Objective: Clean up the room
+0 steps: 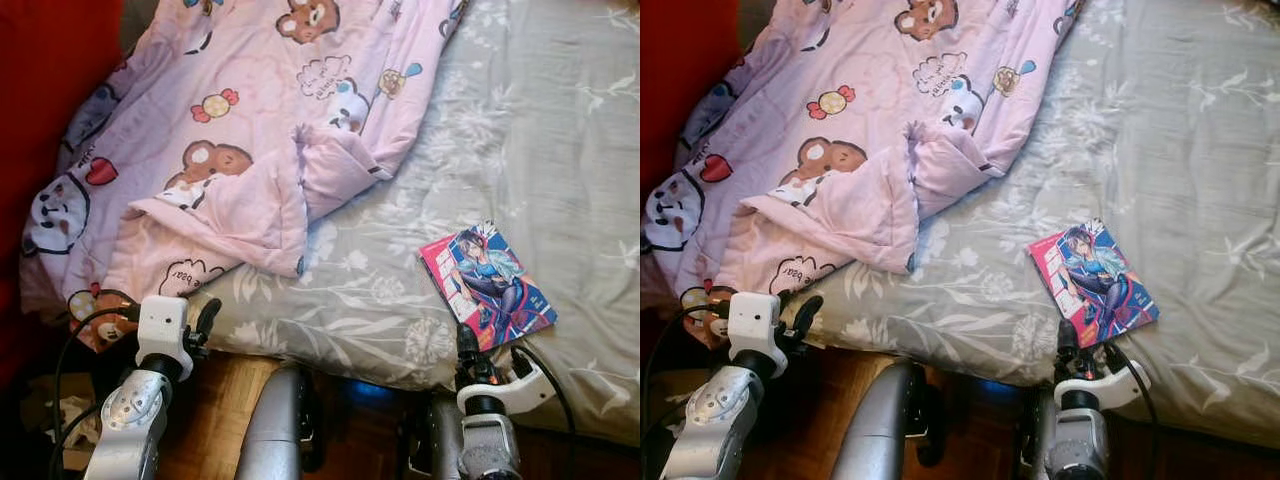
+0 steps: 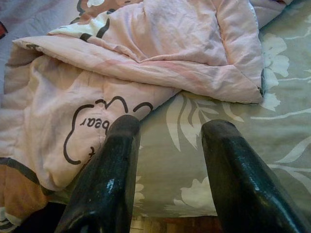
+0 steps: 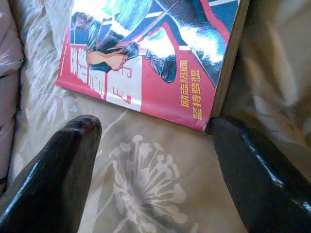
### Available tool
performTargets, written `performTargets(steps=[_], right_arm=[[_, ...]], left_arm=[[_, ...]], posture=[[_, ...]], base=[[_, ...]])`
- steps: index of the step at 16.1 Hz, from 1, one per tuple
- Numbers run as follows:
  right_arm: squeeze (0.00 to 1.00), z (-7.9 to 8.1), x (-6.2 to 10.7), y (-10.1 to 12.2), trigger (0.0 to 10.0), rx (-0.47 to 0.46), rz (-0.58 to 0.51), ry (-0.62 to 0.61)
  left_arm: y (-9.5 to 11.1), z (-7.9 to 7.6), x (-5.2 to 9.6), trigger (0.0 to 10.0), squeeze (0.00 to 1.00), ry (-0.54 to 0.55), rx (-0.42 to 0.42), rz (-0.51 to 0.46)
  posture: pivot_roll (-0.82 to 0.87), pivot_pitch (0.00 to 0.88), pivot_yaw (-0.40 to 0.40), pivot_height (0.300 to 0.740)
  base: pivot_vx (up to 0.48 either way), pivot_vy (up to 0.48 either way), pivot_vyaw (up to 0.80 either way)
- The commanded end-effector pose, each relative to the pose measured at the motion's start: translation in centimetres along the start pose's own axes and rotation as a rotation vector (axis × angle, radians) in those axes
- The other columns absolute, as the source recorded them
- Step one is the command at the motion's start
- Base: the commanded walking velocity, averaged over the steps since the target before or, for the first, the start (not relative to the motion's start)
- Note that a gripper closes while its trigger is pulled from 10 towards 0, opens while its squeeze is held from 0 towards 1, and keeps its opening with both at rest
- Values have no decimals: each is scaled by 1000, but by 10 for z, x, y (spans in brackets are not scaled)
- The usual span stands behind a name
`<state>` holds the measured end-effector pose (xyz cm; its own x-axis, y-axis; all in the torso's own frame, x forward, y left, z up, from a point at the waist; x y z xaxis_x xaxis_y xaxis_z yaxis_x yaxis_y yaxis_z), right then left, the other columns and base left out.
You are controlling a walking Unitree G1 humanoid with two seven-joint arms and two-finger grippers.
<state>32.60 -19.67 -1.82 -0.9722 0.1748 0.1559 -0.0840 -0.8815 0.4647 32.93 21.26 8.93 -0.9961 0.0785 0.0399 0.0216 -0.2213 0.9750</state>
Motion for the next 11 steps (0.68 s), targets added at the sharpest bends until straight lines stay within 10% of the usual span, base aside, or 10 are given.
performTargets(steps=[1,11], right_arm=[[0,-5,5,-14,10000,-7,50,-28],[0,-21,6,-8,10000,-28,56,-105]], left_arm=[[-16,7,9,10000,0,20,-1,53],[-19,8,18,10000,0,14,-13,66]], posture=[[255,401,134,645],[286,408,151,645]], base=[[0,0,0],[0,0,0]])
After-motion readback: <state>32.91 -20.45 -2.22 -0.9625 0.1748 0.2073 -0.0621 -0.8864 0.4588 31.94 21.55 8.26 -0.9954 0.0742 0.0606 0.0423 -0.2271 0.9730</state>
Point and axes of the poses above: a point about 5 cm out from each wrist's last joint towards the gripper, its own x axis pointing back from the gripper into the wrist, its own y axis along the axis of the wrist's last joint, z = x × y, the point moved 6 cm from there along -x, pointing out of the wrist towards the gripper, and after that the axes turned 5 degrees about -x, right-handed, at the moved point
